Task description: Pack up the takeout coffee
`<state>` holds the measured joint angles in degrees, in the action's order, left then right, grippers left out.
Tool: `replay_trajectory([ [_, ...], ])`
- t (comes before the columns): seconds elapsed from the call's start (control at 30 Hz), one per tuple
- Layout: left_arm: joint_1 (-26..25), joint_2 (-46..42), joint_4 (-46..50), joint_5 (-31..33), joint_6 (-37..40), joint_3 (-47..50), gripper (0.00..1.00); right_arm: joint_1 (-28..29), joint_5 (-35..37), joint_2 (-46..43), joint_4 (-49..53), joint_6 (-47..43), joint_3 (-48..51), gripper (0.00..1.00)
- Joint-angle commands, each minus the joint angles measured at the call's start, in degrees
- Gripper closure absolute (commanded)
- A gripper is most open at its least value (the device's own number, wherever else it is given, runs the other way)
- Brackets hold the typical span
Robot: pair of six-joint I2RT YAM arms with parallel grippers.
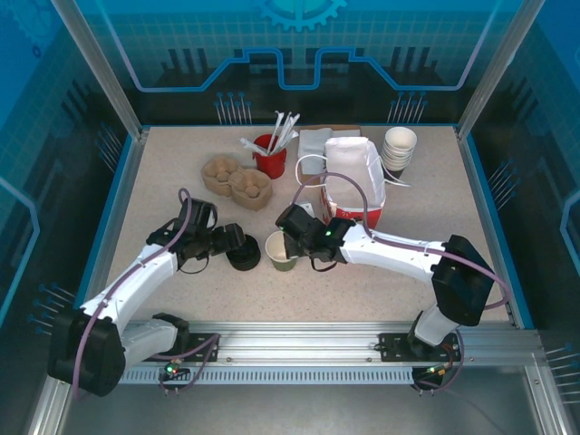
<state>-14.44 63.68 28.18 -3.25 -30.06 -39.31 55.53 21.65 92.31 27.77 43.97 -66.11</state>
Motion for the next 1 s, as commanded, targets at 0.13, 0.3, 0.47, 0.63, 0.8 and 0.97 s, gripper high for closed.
replay_trajectory([
  [0.13,-0.33,-1.54,2.44,1.06,-0.08,-0.50,0.19,-0.91,-0.20,1.62,-0.01,0.53,-2.15,0.86],
  [0.3,-0.33,-2.33,3.40,1.05,-0.19,-0.98,0.19,-1.10,-1.17,2.00,0.58,0.33,-3.17,0.72],
  [0.47,-0.33,-3.69,4.54,1.12,-0.08,-1.48,0.19,-1.08,-2.66,0.92,3.39,-0.77,-5.83,0.62],
  [0.63,-0.33,-4.09,5.78,1.30,0.42,-2.26,0.22,-0.95,-4.24,-2.40,6.82,-2.45,-9.30,0.55],
  [0.8,-0.47,-3.11,5.66,1.13,1.09,-2.47,0.27,-0.78,-7.66,-5.74,9.11,-4.57,-12.05,0.54],
  [0.97,-1.37,-1.53,5.30,2.70,1.18,-2.41,0.36,-0.72,-10.16,-9.87,10.00,-4.77,-11.80,0.54],
])
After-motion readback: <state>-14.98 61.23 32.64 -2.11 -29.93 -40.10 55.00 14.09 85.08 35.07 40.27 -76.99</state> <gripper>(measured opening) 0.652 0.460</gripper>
